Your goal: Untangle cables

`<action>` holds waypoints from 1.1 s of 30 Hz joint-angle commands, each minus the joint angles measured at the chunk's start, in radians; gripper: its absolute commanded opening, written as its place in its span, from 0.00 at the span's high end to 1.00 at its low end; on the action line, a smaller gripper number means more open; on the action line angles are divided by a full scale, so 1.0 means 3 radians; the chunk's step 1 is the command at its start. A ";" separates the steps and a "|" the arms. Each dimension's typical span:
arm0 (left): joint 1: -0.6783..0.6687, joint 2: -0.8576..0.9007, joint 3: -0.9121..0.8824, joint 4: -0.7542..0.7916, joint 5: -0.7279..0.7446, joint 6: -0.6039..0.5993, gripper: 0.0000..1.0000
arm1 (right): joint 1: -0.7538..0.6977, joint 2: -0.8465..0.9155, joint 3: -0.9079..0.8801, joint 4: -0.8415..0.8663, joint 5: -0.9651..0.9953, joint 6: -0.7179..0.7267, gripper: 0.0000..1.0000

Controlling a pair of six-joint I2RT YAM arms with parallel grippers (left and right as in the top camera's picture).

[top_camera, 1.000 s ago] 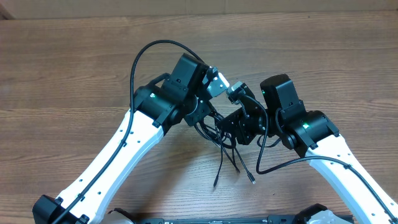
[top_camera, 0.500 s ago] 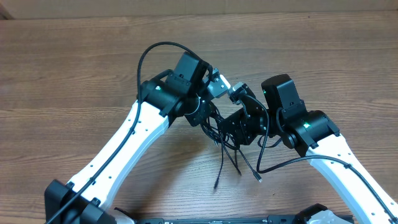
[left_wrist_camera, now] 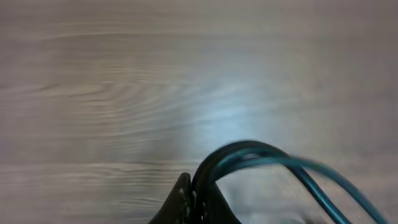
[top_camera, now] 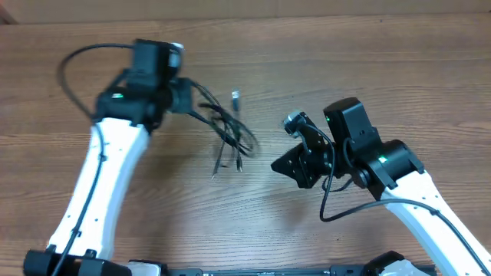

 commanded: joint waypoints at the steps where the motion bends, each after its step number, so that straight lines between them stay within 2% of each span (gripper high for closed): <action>1: 0.0338 -0.0146 0.0062 0.0025 0.0341 -0.0284 0.96 | -0.0042 -0.0126 0.0024 -0.0069 0.0744 0.0532 0.96; 5: 0.0504 -0.0200 0.0062 0.0084 0.0556 -0.0284 0.96 | -0.0042 -0.0118 0.0024 -0.0373 0.1989 0.1549 0.96; 7: 0.0518 -0.0216 0.0062 0.0134 0.0936 -0.0146 0.96 | -0.0042 -0.0118 0.0024 -0.0490 0.2255 0.1890 0.94; 8: 0.0515 -0.0217 0.0062 0.0178 0.1409 0.0181 0.96 | -0.0042 -0.0118 0.0024 -0.0493 0.2242 0.2000 0.85; 9: 0.0505 -0.0217 0.0062 0.0197 0.1808 0.0455 0.96 | -0.0042 -0.0118 0.0024 -0.0474 0.2192 0.2024 0.81; 12: 0.0436 -0.0217 0.0062 0.0187 0.3127 0.1294 0.96 | -0.0036 -0.0118 0.0024 -0.0252 0.1806 0.1962 0.59; 15: 0.0375 -0.0217 0.0062 0.0223 0.3647 0.1490 0.96 | -0.0036 -0.0118 0.0024 0.0045 0.1268 0.1699 0.47; 18: 0.0319 -0.0224 0.0062 0.0228 0.3672 0.1488 0.96 | -0.0036 -0.0118 0.0024 0.0278 0.0907 0.1658 0.30; 20: 0.0310 -0.0231 0.0062 0.0240 0.3674 0.1423 0.96 | -0.0036 -0.0118 0.0024 0.0403 0.0801 0.1675 0.13; 21: 0.0306 -0.0238 0.0064 0.0263 0.3674 0.1340 0.96 | -0.0036 -0.0118 0.0024 0.0465 0.0795 0.1769 0.09; 27: 0.0187 -0.0340 0.0064 0.0336 0.3665 0.1160 0.96 | -0.0036 -0.0072 0.0024 0.0800 0.0797 0.2195 0.04; 33: -0.0149 -0.0465 0.0064 0.0526 0.3470 0.0918 0.96 | 0.0045 0.0172 0.0024 0.1311 0.0821 0.2533 0.00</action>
